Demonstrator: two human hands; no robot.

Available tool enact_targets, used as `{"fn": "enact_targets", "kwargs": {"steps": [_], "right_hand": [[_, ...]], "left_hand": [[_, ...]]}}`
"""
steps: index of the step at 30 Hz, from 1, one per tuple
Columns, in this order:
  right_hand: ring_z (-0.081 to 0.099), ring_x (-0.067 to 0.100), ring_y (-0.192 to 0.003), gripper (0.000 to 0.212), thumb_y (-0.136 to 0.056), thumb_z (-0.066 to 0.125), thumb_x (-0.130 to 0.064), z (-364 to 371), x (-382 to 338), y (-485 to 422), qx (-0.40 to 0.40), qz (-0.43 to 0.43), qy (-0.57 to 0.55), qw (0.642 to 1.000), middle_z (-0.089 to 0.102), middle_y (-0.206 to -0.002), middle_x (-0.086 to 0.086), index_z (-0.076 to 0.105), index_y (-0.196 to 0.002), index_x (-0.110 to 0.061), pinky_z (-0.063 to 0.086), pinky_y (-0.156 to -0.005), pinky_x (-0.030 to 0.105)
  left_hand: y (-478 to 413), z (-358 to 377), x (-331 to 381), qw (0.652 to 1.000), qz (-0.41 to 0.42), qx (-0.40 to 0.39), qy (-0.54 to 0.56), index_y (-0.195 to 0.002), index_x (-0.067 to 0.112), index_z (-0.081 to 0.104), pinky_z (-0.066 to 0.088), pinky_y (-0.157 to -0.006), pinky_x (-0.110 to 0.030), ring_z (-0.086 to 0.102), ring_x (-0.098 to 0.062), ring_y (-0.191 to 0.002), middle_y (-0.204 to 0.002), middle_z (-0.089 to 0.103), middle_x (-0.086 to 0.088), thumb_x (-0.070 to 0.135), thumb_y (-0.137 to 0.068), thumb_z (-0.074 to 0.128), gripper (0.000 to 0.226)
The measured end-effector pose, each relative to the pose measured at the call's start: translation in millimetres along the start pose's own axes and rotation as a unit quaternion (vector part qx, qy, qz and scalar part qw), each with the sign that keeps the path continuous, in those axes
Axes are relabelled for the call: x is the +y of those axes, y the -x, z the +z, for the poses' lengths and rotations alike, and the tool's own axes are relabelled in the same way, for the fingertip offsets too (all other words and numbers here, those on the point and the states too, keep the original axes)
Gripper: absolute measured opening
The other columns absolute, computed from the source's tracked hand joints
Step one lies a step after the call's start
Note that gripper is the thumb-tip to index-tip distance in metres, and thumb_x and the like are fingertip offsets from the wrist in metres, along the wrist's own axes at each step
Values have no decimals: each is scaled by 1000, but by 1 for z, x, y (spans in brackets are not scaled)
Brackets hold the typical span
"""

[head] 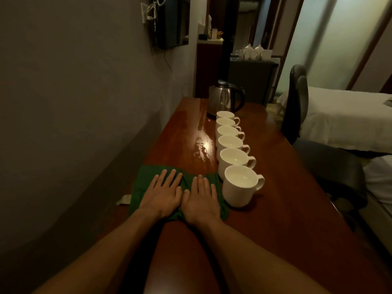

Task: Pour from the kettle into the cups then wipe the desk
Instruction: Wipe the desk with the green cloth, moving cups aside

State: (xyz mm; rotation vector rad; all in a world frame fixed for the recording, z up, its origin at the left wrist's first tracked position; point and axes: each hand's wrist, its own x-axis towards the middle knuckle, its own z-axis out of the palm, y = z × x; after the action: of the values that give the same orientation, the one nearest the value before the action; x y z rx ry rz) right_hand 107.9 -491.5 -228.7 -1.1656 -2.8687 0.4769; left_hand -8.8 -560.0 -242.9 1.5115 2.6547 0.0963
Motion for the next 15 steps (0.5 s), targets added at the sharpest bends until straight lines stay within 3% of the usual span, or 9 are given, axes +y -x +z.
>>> {"fn": "enact_targets", "kwargs": {"steps": [4,6,9,13,15], "right_hand": [[-5,23,-154,60,-107,16,-35,-2,4,18,4,-21,-6,1000,-3,-167,10,3,-159,-8,-3,-125,40],[16,26,-151,54,-106,28,-29,-8,7,29,36,-48,-6,998,21,-163,14,23,-154,-5,15,-123,38],[46,24,-126,35,-102,43,-22,-17,9,52,120,-133,-47,983,52,-135,9,50,-135,-11,44,-97,36],[56,23,-101,25,-94,55,-22,-36,9,72,262,-214,-76,938,59,-111,6,59,-117,-13,51,-80,35],[56,20,-101,36,-90,63,-30,-53,17,77,323,-205,-69,921,59,-114,4,57,-122,-16,51,-84,34]], "left_hand": [[19,4,8,1000,1,0,5,-161,26,-3,-6,-125,-41,-15,-19,-154,-168,-11,2,45,-106,9,59],[28,4,12,1000,2,3,6,-161,28,-4,-6,-125,-40,-16,-19,-154,-168,-12,3,52,-99,0,67],[39,5,15,1000,13,-6,-10,-160,29,-7,-7,-125,-41,-18,-20,-153,-168,-15,3,59,-93,-7,73],[55,8,18,999,39,-15,-25,-160,30,-10,-8,-125,-42,-20,-21,-153,-167,-18,4,62,-88,-6,78],[66,8,21,999,41,-1,-2,-159,35,-8,-9,-125,-39,-19,-18,-153,-167,-15,7,66,-83,-13,83]]}}
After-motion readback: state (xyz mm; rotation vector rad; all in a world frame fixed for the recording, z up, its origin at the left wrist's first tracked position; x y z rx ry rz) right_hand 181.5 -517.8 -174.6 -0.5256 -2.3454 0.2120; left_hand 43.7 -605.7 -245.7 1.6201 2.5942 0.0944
